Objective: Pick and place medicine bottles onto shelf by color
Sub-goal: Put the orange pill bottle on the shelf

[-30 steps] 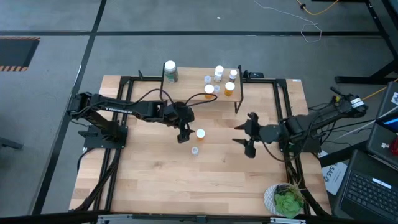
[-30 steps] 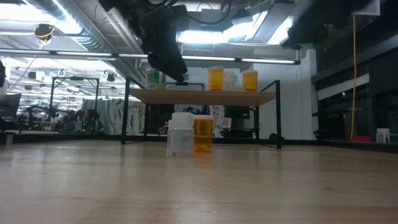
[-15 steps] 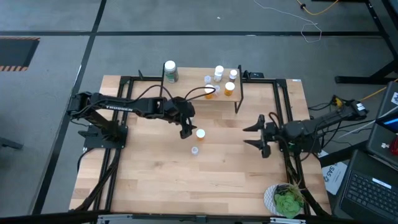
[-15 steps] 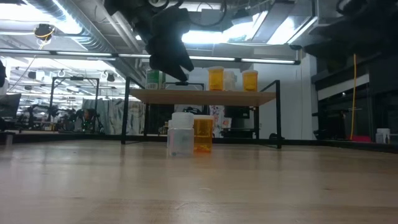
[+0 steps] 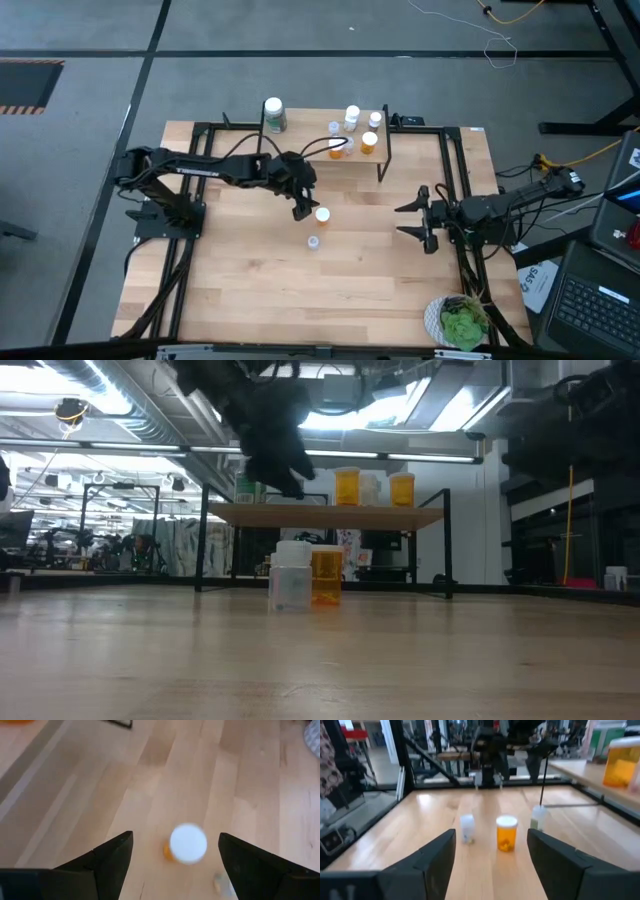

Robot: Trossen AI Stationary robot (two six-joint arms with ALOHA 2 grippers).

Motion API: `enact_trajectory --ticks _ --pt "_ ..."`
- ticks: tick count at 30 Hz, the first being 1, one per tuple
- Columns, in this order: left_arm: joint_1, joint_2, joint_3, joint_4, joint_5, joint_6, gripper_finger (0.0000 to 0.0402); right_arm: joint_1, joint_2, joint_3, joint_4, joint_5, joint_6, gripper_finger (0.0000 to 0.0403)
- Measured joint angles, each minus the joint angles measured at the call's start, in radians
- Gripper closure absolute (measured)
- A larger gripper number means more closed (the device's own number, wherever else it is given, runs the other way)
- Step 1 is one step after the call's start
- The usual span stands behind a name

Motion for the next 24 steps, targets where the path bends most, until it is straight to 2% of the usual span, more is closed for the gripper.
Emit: enact_trajectory --ticks 8,14,20,24 --pt "-0.001 0.107 0.057 -0.006 0.018 0.011 0.0113 0.0 -0.062 0.0 -0.103 -0.001 0.023 0.0155" --pt "-0.04 0.155 0.122 -0.04 0.014 0.112 0.0113 0.0 -0.059 0.0 -0.117 0.0 -0.004 0.0155" --pt "-0.103 0.154 0.123 -0.053 -0.069 0.201 0.0113 0.0 -0.06 0.0 -0.121 0.0 0.003 0.0155" --pt "-0.123 0.154 0.123 -0.052 -0.072 0.211 0.0113 0.0 -0.06 0.0 -0.121 0.0 0.022 0.0155"
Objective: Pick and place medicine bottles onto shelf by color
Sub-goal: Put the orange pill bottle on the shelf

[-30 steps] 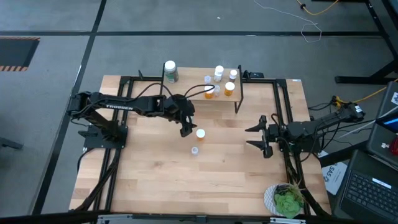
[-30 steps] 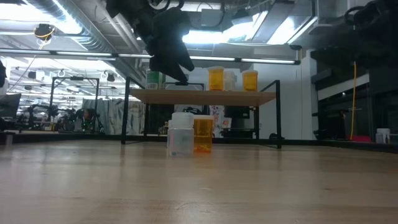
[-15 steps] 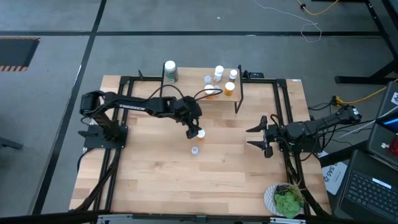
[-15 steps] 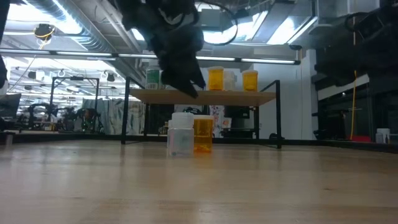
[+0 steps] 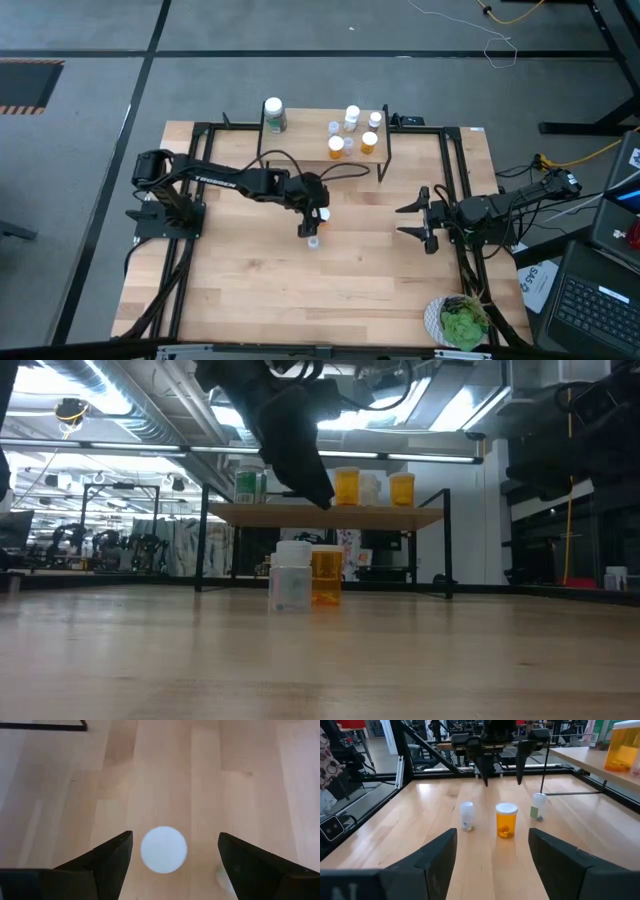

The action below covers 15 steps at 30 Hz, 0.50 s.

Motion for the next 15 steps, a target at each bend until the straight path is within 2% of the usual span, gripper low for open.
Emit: enact_trajectory --ticks 15 --pt "-0.004 0.045 0.0 0.004 -0.052 -0.027 0.0113 0.0 0.0 0.0 -0.009 0.0 0.006 0.0155"
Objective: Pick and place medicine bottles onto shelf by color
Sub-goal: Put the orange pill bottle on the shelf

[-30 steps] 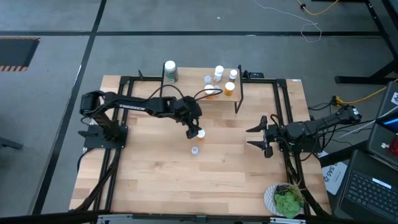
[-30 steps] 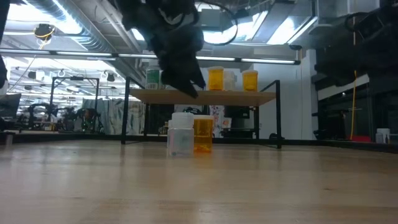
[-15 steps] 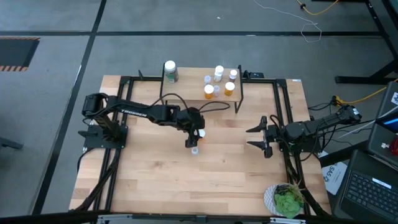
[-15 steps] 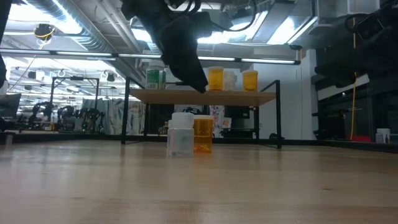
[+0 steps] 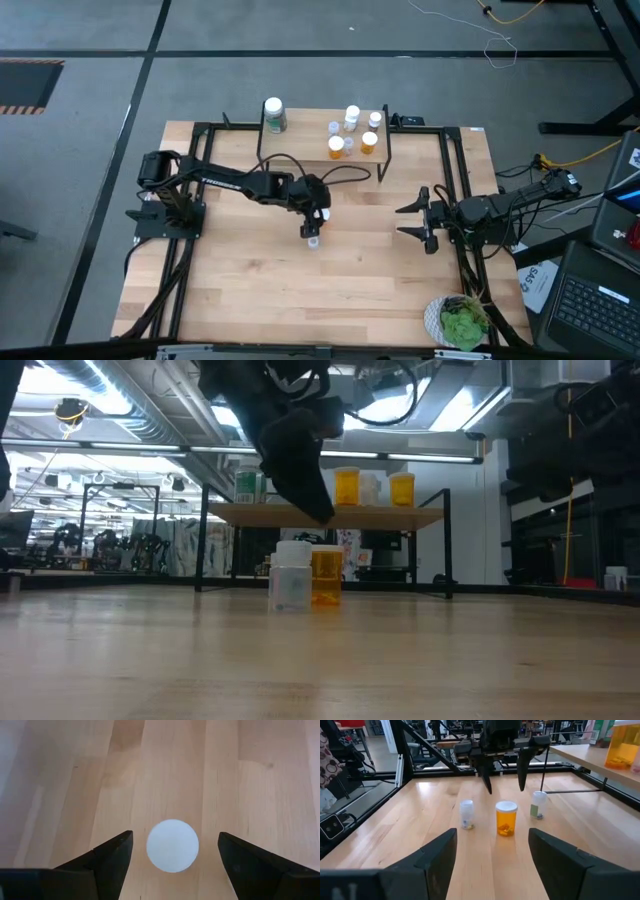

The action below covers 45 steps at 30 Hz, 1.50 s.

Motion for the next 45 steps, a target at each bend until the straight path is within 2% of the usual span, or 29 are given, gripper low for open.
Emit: enact_trajectory --ticks 17,25,33,45 --pt "-0.017 0.01 -0.001 0.004 -0.012 0.005 0.0113 0.0 0.0 0.0 -0.004 0.0 0.002 0.0155" --pt "-0.029 0.072 0.0 0.023 -0.009 0.023 0.0113 0.0 0.0 0.0 -0.004 0.0 0.003 0.0155" --pt "-0.034 0.091 -0.002 0.059 -0.023 0.027 0.0113 0.0 0.001 0.0 -0.023 0.001 0.077 0.0155" --pt "-0.033 0.091 -0.002 -0.015 -0.027 0.029 0.0113 0.0 0.0 0.0 -0.028 0.0 0.078 0.0155"
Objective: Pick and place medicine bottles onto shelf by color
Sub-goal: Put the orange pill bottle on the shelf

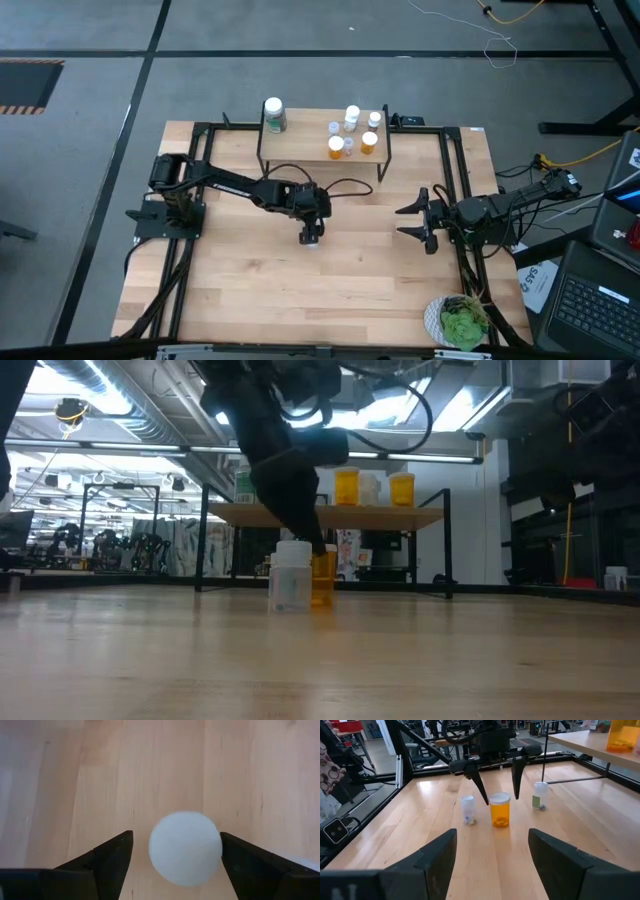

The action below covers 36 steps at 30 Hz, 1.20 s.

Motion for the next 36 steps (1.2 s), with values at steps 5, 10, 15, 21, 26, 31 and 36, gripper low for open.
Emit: enact_trajectory --ticks 5,10,15,21,26,31,36 --pt "0.0 0.005 0.0 -0.004 0.0 -0.003 0.0113 0.0 0.0 0.0 0.0 0.0 -0.002 0.0155" --pt "0.0 0.014 0.001 -0.003 0.0 -0.005 0.0113 0.0 0.0 0.0 0.0 0.0 -0.002 0.0155" --pt "0.0 0.021 0.002 0.011 0.0 -0.013 0.0113 0.0 0.0 0.0 -0.005 0.0 -0.002 0.0155" --pt "0.0 0.021 0.002 0.0 0.0 -0.022 0.0113 0.0 0.0 0.0 -0.007 0.0 -0.002 0.0155" --pt "0.0 0.021 0.002 -0.003 0.0 -0.021 0.0113 0.0 0.0 0.0 -0.008 0.0 -0.003 0.0155" --pt "0.0 0.021 0.002 -0.004 0.0 0.003 0.0113 0.0 0.0 0.0 -0.008 0.0 -0.004 0.0155" --pt "0.0 0.021 0.001 0.0 0.008 0.005 0.0124 0.0 0.0 0.0 -0.008 0.0 -0.005 0.0155"
